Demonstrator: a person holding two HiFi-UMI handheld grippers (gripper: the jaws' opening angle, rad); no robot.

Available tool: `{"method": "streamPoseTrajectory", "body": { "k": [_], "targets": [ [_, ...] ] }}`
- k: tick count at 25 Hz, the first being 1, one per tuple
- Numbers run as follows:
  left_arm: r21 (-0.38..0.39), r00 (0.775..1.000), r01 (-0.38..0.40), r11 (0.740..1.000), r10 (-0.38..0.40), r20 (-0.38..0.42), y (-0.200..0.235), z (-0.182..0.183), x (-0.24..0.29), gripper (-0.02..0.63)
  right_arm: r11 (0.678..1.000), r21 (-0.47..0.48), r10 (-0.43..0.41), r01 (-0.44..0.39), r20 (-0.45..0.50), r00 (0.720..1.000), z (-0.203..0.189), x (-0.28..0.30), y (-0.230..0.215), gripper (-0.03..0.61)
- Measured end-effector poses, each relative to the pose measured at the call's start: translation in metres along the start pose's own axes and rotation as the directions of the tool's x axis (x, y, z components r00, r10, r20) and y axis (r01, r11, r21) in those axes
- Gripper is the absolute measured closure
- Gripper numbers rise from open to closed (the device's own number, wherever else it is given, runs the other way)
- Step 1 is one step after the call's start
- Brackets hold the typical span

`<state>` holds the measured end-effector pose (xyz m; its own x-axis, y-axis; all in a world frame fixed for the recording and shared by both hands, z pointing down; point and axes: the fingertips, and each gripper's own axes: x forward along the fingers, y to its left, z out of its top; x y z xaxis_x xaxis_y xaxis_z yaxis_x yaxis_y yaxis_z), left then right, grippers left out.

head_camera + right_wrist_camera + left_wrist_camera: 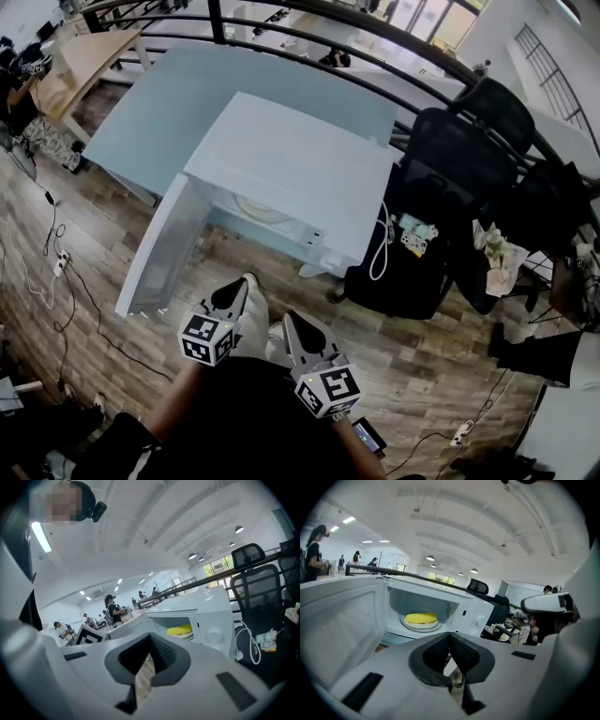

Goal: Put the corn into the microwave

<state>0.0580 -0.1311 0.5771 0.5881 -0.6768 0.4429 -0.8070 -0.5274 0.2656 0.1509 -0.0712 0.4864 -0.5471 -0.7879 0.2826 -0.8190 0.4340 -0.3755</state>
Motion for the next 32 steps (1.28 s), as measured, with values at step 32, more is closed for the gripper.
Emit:
{"method": "streamPoseTrajectory", "body": {
  "k": [32],
  "targets": [
    [0.007, 0.933, -0.010, 1.000, 0.007, 0.359, -0.064, 0.075, -0.122, 0.611, 0.994, -0.108, 0.008, 0.006, 0.134, 0.991, 0.030, -0.044, 0.010, 0.571]
  ]
}}
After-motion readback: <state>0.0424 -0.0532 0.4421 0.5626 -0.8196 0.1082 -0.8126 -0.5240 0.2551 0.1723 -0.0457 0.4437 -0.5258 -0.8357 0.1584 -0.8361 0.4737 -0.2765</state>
